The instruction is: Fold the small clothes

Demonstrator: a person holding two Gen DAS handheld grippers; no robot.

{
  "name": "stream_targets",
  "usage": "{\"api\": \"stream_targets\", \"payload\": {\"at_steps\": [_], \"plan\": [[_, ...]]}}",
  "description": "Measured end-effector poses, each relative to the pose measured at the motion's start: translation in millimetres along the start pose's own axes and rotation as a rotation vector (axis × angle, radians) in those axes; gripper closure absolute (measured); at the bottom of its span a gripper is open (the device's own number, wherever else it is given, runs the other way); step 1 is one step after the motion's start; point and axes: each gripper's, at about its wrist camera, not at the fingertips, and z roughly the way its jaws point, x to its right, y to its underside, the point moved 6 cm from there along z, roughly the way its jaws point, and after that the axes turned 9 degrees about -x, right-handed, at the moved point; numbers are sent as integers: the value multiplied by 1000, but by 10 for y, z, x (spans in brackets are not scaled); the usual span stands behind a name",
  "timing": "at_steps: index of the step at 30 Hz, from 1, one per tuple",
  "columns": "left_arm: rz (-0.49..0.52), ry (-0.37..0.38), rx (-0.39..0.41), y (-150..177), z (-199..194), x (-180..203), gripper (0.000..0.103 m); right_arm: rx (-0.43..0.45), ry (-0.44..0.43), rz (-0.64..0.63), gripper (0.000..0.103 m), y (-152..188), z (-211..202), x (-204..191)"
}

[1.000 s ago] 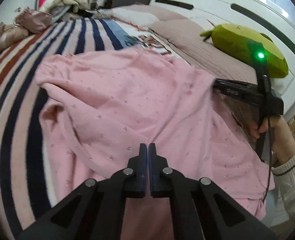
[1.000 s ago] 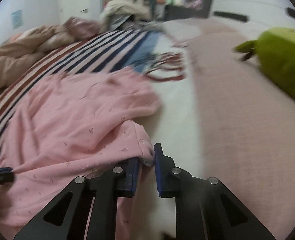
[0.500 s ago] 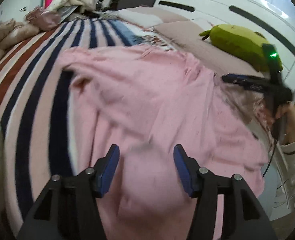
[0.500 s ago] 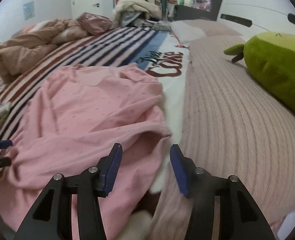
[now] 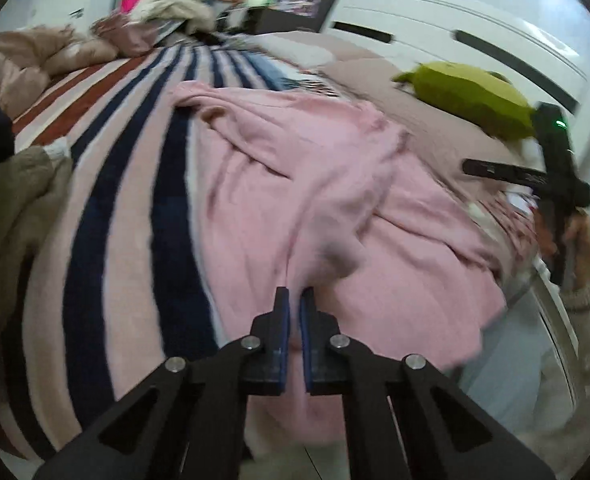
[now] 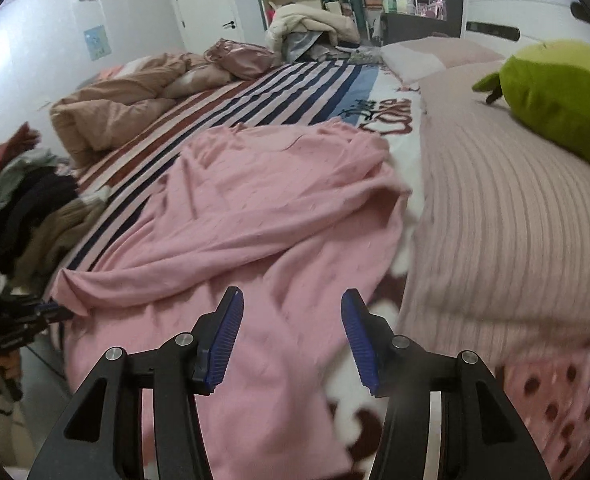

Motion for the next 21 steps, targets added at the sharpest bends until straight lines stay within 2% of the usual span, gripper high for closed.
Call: {"api": "stream_targets", "payload": {"at_steps": [3, 4, 5, 7, 8, 10, 13, 14, 16, 19, 21], "plan": [[-14, 107, -12, 93, -58, 59, 98, -15, 5, 10, 57, 170, -49, 18], [-36, 98, -7, 87, -81, 27, 96, -19, 5, 13, 57, 202, -54, 23], [-47, 81, -6, 78, -95, 10, 90, -22, 5, 16, 57, 228, -57, 28], [-79, 79, 27, 1, -148, -45, 53, -18, 21, 13, 57, 257, -80, 28], [-94, 99, 45, -31, -170, -61, 50, -12, 26, 9, 57, 266, -98, 22], [-147, 141, 64, -91, -177, -132, 48, 4, 21, 5, 56, 260, -144, -6], [-249, 85, 70, -179, -49, -297, 47, 16, -6, 5, 56, 273, -185, -55], [-247, 74, 66, -211, 9, -295, 49, 17, -10, 2, 56, 286, -182, -74], [-196, 73, 63, -262, 114, -169, 64, 13, -12, -2, 56, 328, -172, -103], [-88, -17, 40, -315, 233, 55, 63, -5, -19, -6, 56, 420, -128, -130], [-46, -80, -5, -318, 355, 149, 63, -14, -20, -3, 56, 480, -97, -138]]}}
